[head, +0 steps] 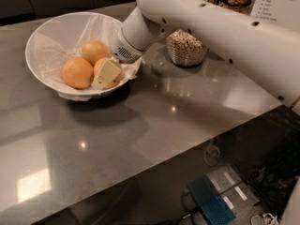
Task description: Pick orange from white bowl
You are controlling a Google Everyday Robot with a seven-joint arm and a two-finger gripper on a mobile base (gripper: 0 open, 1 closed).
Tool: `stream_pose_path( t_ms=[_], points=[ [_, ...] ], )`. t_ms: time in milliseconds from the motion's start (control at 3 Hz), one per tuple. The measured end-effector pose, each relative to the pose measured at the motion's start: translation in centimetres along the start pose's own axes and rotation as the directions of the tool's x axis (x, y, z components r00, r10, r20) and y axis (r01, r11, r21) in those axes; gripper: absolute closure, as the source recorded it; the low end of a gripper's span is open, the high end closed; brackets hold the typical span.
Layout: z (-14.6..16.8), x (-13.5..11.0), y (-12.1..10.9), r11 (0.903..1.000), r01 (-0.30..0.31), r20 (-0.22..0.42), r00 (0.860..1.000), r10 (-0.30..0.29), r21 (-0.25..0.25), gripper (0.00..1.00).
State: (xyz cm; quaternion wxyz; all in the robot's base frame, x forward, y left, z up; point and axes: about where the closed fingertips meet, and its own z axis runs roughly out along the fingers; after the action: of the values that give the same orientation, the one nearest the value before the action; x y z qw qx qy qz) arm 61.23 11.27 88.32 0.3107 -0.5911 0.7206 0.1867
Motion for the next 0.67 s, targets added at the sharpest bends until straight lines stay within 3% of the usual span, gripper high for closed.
stream_pose_path(
  t_ms=[667],
  points=[
    [2.3, 1.0, 0.5, 0.9991, -0.023, -0.072, 0.997, 0.026, 0.035, 0.26]
  ],
)
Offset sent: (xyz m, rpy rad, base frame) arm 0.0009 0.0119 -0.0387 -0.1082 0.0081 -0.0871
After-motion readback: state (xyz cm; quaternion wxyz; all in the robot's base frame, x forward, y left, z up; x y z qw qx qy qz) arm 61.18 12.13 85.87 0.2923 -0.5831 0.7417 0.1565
